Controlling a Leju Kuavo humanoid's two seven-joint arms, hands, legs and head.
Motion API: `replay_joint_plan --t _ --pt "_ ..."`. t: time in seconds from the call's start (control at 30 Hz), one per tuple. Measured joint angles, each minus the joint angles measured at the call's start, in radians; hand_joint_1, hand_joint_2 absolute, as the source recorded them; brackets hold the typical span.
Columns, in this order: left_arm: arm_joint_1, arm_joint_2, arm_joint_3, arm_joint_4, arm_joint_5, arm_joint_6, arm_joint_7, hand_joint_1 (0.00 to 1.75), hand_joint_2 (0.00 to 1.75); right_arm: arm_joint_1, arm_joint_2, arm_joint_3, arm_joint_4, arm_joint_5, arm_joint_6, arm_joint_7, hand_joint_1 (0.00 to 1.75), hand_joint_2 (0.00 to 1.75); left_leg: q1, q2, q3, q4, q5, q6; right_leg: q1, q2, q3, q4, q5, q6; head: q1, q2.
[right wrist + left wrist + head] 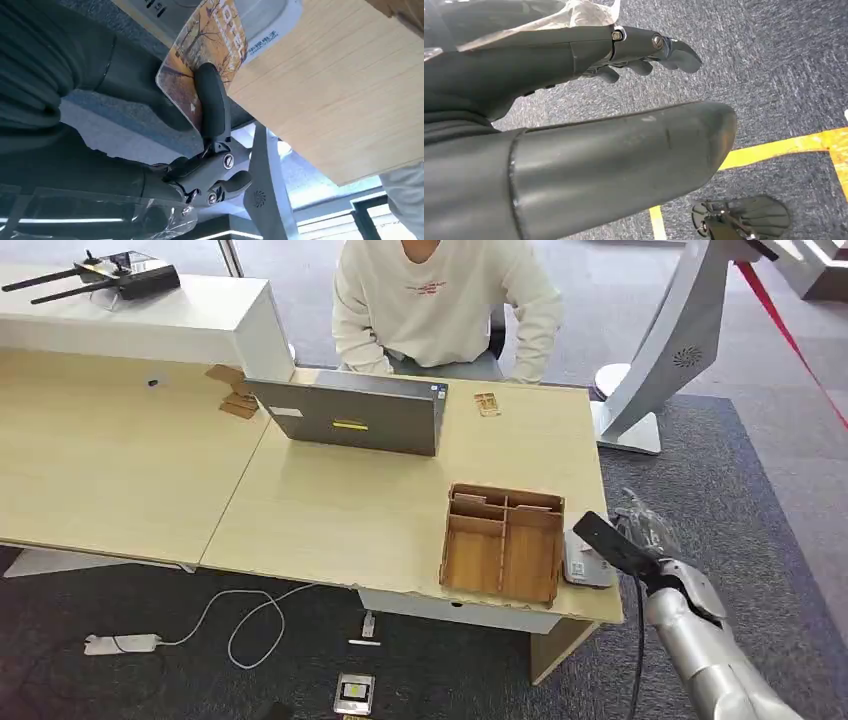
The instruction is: Pass the card to the sensor for recognition and then transmit it.
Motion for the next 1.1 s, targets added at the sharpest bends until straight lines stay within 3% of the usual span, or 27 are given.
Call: replay_joint_plan --t 0.17,0.3,0.53,0.63,0.8,1.1 --pt "0.003 0.000 0.000 0.000 -0.001 0.000 -0.003 0.00 0.00 0.000 0.003 0.000 0.000 -0.011 -0.055 -0.001 1.75 1.75 0.000 0.000 0.000 0.000 0.000 0.000 0.000 0.000 0.000 0.000 0.000 0.000 0.000 0.000" --pt "0.003 0.000 0.000 0.000 -0.001 0.000 -0.003 0.00 0.00 -0.002 0.006 -0.007 -0.022 -0.092 -0.129 -0.031 1.75 1.75 0.000 0.000 0.000 0.000 0.000 0.000 0.000 0.000 0.000 0.000 0.000 0.000 0.000 0.000" --pt "0.003 0.000 0.000 0.000 -0.001 0.000 -0.003 0.00 0.00 -0.009 0.010 -0.016 -0.065 -0.127 -0.133 -0.031 1.75 1.75 0.000 0.000 0.000 0.000 0.000 0.000 0.000 0.000 0.000 0.000 0.000 0.000 0.000 0.000" --pt "0.002 0.000 -0.001 0.000 -0.001 0.000 -0.003 0.00 0.00 -0.011 0.014 -0.032 -0.088 -0.198 -0.159 -0.064 1.75 1.75 0.000 0.000 -0.001 0.000 0.000 0.000 0.000 0.000 0.000 0.000 0.000 0.000 0.000 0.000" --pt "-0.005 0.002 -0.005 0.000 -0.001 -0.006 -0.001 0.00 0.00 -0.051 0.020 -0.060 -0.158 -0.273 -0.161 -0.058 1.75 1.75 0.000 0.000 0.000 0.000 0.000 0.000 0.000 0.000 0.000 0.000 0.000 0.000 0.000 0.000" --pt "-0.023 0.003 -0.047 0.000 -0.001 -0.008 0.006 0.00 0.00 -0.106 0.071 -0.068 -0.227 -0.248 -0.161 -0.029 1.75 1.75 0.000 0.000 -0.001 0.000 0.000 0.000 0.000 0.000 0.000 0.000 0.000 0.000 0.000 0.000"
